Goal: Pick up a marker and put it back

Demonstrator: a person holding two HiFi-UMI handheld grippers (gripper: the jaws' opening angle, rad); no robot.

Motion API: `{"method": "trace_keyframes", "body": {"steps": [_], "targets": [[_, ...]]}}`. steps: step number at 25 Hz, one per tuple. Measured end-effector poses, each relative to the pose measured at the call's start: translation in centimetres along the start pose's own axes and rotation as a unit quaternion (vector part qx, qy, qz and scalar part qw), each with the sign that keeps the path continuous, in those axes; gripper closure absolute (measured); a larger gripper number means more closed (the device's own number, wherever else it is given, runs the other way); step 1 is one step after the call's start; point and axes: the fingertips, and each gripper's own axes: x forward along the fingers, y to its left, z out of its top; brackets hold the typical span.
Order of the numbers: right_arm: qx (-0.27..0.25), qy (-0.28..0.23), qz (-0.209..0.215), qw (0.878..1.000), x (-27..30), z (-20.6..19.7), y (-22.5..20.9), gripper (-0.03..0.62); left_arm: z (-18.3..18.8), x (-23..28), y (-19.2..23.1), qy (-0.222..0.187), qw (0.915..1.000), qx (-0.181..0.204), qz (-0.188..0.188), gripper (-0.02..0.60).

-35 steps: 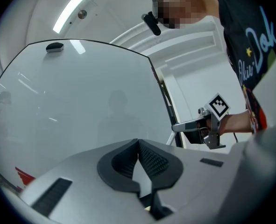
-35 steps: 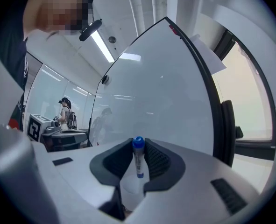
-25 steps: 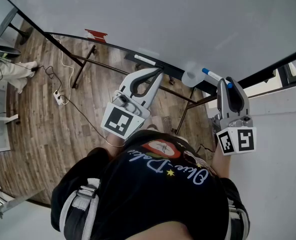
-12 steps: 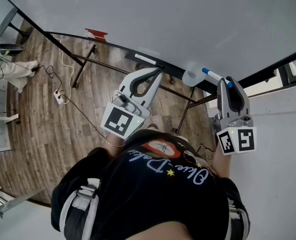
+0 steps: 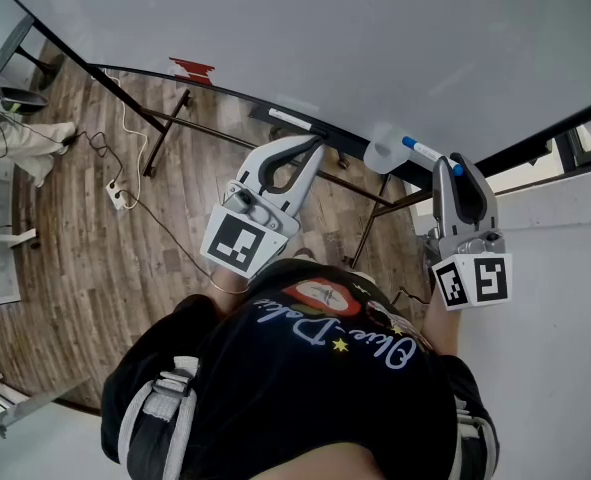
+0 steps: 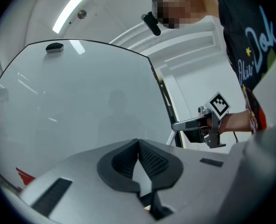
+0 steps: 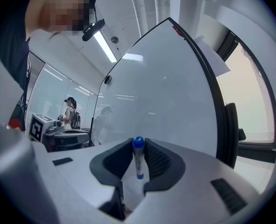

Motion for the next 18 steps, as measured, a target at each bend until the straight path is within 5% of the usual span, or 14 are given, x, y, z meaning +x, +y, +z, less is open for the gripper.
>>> {"method": "trace_keyframes", "body": {"steps": [18], "targets": [[0.002, 0.01, 0.0, 1.0, 1.0, -0.9, -0.1, 0.519, 0.0, -0.4, 0.6, 0.004, 1.0, 0.002, 0.004, 0.578]]}}
